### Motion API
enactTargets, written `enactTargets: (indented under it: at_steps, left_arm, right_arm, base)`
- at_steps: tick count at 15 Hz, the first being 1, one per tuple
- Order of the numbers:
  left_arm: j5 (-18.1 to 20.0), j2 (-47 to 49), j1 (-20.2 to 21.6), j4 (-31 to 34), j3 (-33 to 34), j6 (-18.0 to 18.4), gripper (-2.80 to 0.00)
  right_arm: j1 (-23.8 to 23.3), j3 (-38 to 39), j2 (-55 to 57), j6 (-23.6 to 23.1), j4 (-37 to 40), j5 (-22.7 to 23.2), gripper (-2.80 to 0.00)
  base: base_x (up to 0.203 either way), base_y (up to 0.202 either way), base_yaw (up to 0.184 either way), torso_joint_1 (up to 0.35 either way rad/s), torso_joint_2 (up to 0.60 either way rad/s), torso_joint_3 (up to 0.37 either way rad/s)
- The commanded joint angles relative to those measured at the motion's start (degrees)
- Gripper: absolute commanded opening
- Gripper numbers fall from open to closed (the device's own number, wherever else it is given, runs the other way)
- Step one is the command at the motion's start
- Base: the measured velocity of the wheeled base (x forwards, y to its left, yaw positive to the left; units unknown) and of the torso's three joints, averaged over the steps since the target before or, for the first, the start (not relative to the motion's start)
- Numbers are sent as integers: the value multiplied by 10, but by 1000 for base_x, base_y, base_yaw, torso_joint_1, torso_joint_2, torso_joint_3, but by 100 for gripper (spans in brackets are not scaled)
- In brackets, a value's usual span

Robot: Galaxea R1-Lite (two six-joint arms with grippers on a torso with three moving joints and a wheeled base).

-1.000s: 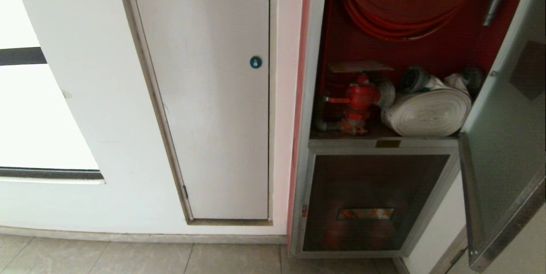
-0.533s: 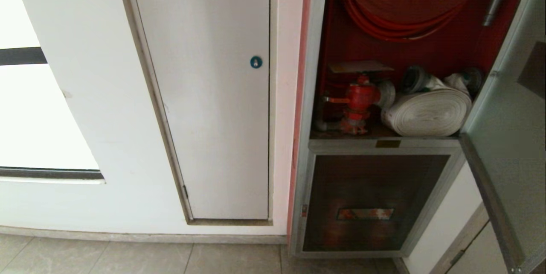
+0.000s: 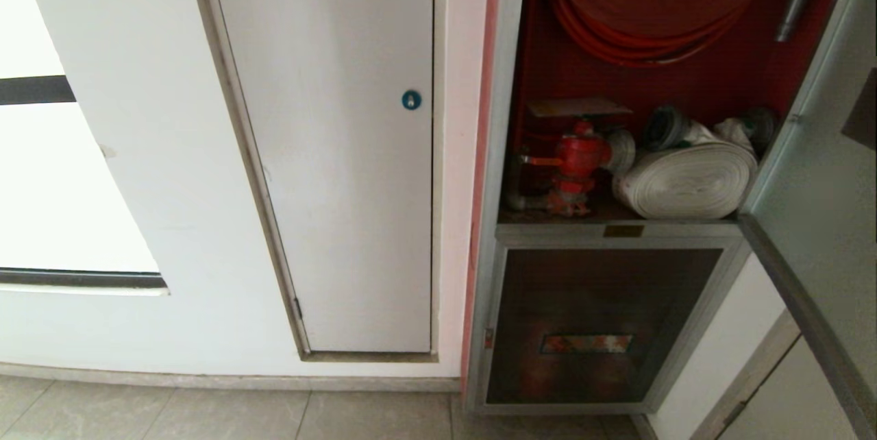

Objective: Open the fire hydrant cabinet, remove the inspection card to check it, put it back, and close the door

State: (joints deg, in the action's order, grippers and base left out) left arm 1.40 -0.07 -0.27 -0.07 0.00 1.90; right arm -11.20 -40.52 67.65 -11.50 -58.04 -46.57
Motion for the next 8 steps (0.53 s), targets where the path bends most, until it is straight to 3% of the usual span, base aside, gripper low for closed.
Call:
enactTargets:
  at_steps: [1, 5, 8]
  left_arm:
    - [0, 1, 0, 0, 1, 0, -280]
    - [0, 1, -1, 0, 1, 0, -280]
    - [0, 1, 0, 0, 1, 0, -280]
  right_arm:
    - [-36, -2, 4, 16, 24, 3, -280]
    - [-154, -16, 26, 86, 91, 67, -280]
    - [-258, -37, 52, 142, 137, 148, -280]
  base:
    - [0, 0, 0, 0, 0, 0]
    - [0, 0, 0, 0, 0, 0]
    - [0, 0, 0, 0, 0, 0]
